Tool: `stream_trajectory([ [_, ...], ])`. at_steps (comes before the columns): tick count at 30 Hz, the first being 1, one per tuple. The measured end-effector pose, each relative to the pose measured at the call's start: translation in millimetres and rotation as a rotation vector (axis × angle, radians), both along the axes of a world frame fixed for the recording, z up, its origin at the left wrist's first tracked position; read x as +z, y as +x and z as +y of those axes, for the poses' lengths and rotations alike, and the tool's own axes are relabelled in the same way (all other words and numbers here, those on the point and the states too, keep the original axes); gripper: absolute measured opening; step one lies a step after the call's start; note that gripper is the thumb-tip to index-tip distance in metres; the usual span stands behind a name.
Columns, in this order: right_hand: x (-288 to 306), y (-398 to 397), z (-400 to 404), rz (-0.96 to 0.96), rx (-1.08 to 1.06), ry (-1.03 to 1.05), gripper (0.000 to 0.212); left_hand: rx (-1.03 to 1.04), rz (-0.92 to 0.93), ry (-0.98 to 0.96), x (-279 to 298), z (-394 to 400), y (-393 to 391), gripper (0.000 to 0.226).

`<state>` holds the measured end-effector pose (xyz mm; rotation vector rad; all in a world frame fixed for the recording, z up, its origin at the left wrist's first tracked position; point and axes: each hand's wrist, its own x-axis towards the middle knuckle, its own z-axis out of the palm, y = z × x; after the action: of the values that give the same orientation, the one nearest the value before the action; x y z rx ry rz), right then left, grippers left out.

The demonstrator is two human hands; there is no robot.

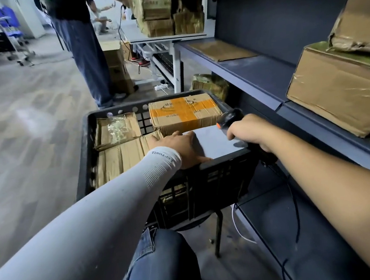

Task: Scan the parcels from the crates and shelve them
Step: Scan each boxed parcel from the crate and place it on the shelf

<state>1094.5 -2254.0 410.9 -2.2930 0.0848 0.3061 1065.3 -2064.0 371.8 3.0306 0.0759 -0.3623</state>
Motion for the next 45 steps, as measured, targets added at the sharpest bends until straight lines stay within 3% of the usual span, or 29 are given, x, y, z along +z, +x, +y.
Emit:
stream_trajectory([
  [4,-4,-1,-2,0.004,-0.001,-0.014,0.029,-0.041,-0.01,0.055,-3,2,5,0.089],
  [9,1,-3,1,0.107,0.053,-0.038,0.046,-0.044,-0.008,0.039,-6,1,11,0.089],
  [12,1,-1,0,0.146,0.066,0.016,0.028,-0.042,-0.031,-0.013,-6,-1,13,0.093],
  [20,-2,1,-7,0.102,-0.028,0.176,0.013,-0.09,-0.217,-0.043,0,-1,6,0.105],
  [22,-5,2,-9,0.088,-0.046,0.213,0.019,-0.101,-0.265,-0.008,4,-2,5,0.106],
  [26,-15,6,-14,0.059,-0.085,0.304,0.059,-0.133,-0.343,0.075,21,1,5,0.106],
  [28,-18,4,-17,0.026,-0.092,0.354,0.066,-0.148,-0.387,0.113,30,2,4,0.106],
  [34,-10,-13,-22,-0.144,-0.124,0.477,0.026,-0.124,-0.484,0.094,54,4,-10,0.099],
  [45,4,-47,-75,-0.297,-0.261,0.736,0.024,-0.18,-0.646,-0.053,71,-49,-44,0.098],
])
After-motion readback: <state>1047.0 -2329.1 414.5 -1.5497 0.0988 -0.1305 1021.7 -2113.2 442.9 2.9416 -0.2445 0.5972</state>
